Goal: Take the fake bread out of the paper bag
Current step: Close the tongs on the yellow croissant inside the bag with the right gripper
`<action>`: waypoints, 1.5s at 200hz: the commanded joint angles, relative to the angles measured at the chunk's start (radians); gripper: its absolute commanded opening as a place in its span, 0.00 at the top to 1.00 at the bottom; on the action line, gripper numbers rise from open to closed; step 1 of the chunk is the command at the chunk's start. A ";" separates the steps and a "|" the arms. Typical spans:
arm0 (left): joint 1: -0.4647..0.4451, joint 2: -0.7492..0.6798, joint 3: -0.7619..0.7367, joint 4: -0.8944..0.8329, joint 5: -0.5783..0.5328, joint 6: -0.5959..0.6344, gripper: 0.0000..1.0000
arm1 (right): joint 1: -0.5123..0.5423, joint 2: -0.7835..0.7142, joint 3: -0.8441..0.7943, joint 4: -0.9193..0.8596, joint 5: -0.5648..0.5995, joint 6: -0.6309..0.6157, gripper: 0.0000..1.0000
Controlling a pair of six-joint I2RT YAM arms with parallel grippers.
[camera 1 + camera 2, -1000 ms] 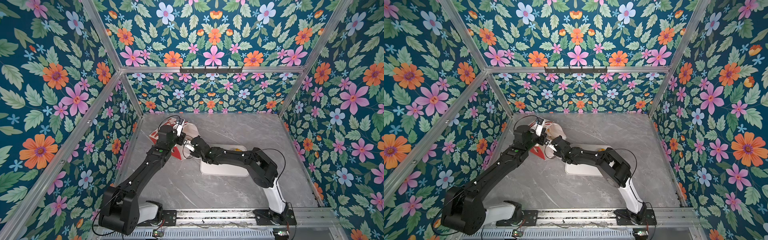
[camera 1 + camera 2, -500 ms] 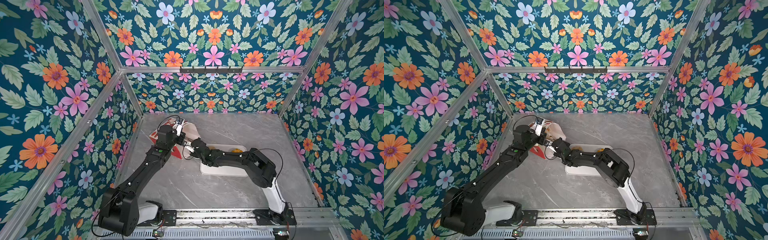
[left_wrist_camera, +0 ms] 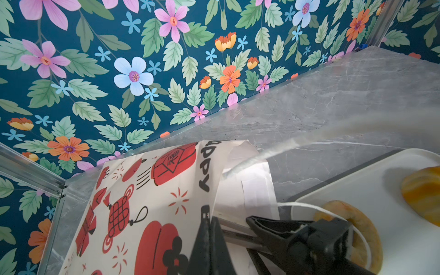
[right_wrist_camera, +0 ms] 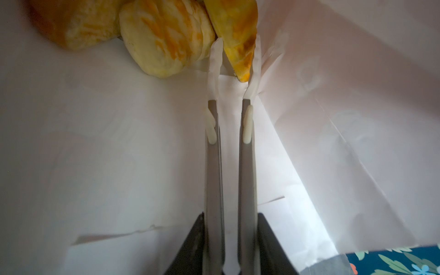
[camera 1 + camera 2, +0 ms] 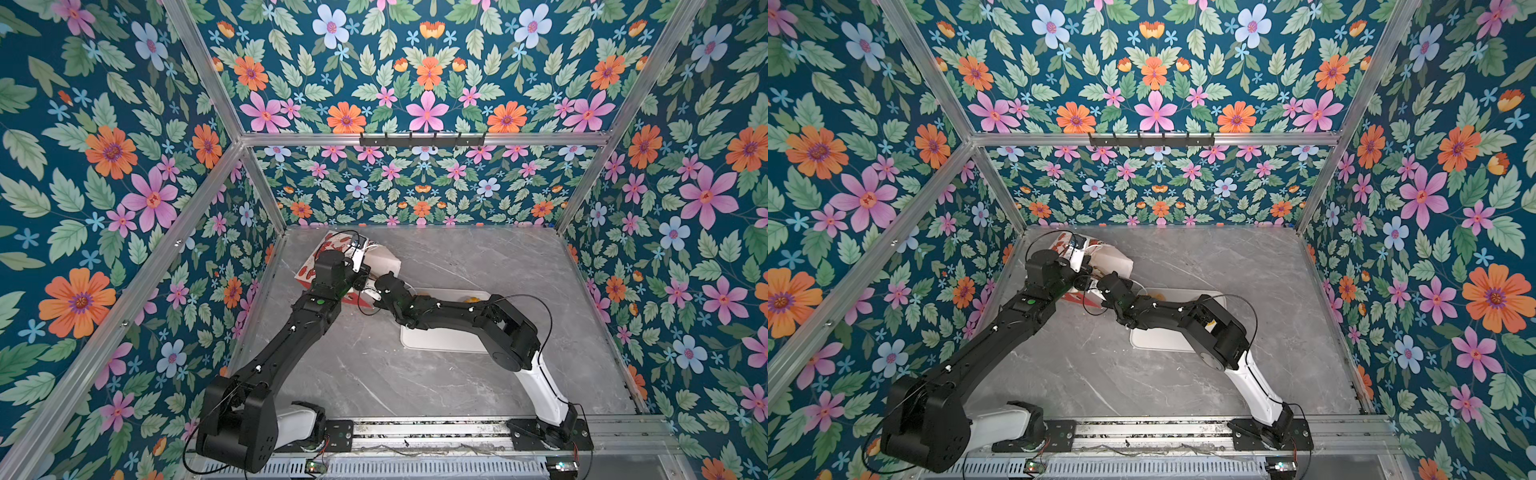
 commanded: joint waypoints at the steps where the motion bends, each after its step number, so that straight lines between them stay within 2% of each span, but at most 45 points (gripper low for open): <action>1: -0.001 -0.003 0.006 0.020 0.027 -0.006 1.00 | 0.001 0.004 0.021 0.009 0.008 -0.013 0.72; 29: -0.001 -0.006 0.001 0.022 0.018 -0.005 1.00 | 0.002 -0.012 -0.005 0.023 0.007 -0.003 0.87; 105: 0.004 0.018 -0.005 0.031 0.009 0.001 1.00 | 0.001 -0.141 -0.147 0.009 0.000 0.034 0.96; 147: 0.012 0.031 -0.011 0.042 0.011 -0.002 1.00 | 0.001 -0.226 -0.184 -0.107 -0.018 0.069 1.00; 187: 0.023 0.041 -0.013 0.052 0.010 -0.008 1.00 | 0.002 -0.295 -0.219 -0.216 -0.011 0.099 1.00; 261: 0.032 0.044 -0.016 0.058 0.018 -0.012 1.00 | 0.002 -0.402 -0.302 -0.293 -0.042 0.165 1.00; 273: 0.031 0.044 -0.017 0.060 0.020 -0.012 1.00 | 0.001 -0.403 -0.307 -0.292 -0.041 0.170 0.92; 300: 0.033 0.045 -0.019 0.062 0.023 -0.013 1.00 | 0.002 -0.405 -0.314 -0.291 -0.057 0.178 0.84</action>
